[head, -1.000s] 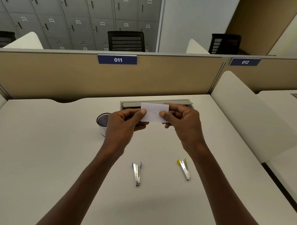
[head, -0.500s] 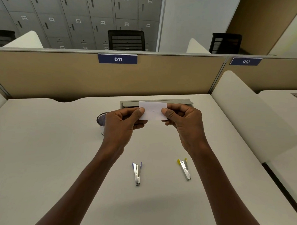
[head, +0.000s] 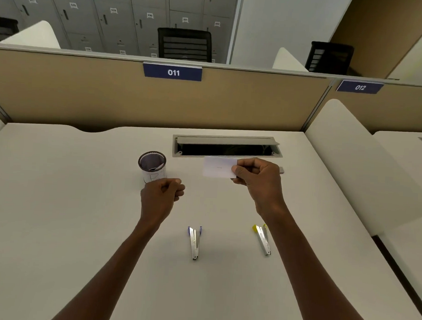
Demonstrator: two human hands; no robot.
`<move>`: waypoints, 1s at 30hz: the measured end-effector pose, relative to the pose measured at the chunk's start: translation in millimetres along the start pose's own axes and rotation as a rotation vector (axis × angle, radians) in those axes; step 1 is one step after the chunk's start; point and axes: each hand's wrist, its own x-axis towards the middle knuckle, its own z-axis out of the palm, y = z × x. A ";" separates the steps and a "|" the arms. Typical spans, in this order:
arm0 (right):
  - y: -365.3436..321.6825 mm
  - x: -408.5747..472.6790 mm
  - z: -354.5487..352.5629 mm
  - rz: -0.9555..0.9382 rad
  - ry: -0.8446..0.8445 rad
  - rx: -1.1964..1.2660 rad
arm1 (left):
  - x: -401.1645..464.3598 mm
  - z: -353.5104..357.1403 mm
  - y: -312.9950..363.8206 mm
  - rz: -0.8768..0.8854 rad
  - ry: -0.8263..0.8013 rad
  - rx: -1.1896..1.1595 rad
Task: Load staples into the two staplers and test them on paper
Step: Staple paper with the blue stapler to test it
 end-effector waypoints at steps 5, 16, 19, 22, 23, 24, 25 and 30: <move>16.6 14.4 22.5 0.053 -0.015 -0.088 | 12.4 -21.1 -76.3 0.018 0.116 0.443; 31.2 57.1 124.0 -0.128 -0.093 -0.360 | 29.4 -39.0 -163.4 0.007 0.046 0.774; 33.0 71.0 151.6 -0.249 -0.109 -0.458 | 28.9 -40.0 -175.7 0.070 0.053 0.861; 39.2 81.2 177.5 -0.340 -0.126 -0.526 | 28.8 -38.5 -182.5 0.097 0.063 0.865; 42.4 83.8 185.2 -0.360 -0.144 -0.555 | 28.6 -38.0 -182.8 0.098 0.062 0.864; 46.5 86.7 194.0 -0.372 -0.168 -0.593 | 29.4 -37.9 -184.3 0.104 0.064 0.865; 50.7 89.3 201.8 -0.370 -0.194 -0.638 | 29.4 -37.9 -184.7 0.106 0.065 0.869; 72.9 99.4 229.8 -0.298 -0.282 -0.771 | 29.2 -36.2 -187.1 0.126 0.074 0.875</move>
